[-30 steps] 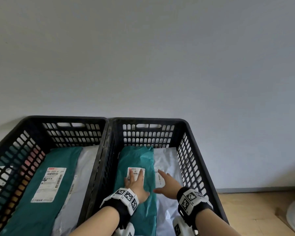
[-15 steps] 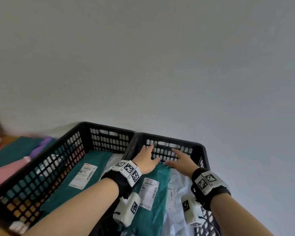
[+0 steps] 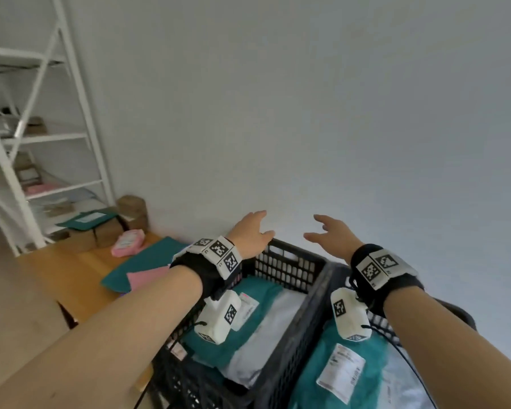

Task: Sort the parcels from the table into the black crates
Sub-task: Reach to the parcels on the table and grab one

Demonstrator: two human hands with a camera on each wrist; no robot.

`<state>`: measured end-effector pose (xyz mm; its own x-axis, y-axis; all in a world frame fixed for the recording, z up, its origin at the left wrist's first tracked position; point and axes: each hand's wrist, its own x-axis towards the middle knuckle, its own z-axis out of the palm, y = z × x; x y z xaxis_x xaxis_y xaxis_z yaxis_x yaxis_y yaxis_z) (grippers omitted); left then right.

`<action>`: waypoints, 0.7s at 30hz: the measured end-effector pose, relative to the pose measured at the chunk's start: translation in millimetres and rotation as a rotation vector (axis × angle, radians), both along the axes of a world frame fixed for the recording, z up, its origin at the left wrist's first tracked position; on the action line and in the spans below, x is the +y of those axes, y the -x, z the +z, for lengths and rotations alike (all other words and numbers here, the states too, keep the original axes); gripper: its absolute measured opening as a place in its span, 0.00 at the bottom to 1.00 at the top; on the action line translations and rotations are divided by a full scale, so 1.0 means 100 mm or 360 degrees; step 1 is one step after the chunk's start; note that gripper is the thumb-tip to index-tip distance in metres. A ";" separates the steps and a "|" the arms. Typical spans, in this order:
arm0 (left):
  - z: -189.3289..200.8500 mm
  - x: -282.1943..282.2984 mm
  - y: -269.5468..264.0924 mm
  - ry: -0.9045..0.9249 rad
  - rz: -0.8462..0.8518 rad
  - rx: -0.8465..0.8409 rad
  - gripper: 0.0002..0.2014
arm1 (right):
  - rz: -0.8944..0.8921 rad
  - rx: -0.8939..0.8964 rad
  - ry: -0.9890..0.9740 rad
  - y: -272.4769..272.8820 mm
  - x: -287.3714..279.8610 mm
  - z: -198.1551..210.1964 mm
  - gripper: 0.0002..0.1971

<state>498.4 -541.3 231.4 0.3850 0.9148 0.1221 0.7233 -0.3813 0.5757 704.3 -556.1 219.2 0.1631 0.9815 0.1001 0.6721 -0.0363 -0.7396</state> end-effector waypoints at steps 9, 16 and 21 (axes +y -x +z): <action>0.09 0.29 1.64 -0.0103 0.0179 0.0018 0.28 | 0.0162 -0.0013 -0.0006 1.56 0.48 0.03 0.32; -0.07 0.67 2.99 -0.0045 0.0164 -0.0020 0.27 | 0.0087 0.0027 0.0102 2.81 0.78 -0.11 0.32; -0.31 0.91 3.83 0.0099 0.0203 -0.0075 0.27 | 0.0017 -0.0010 0.0204 3.57 0.94 -0.28 0.32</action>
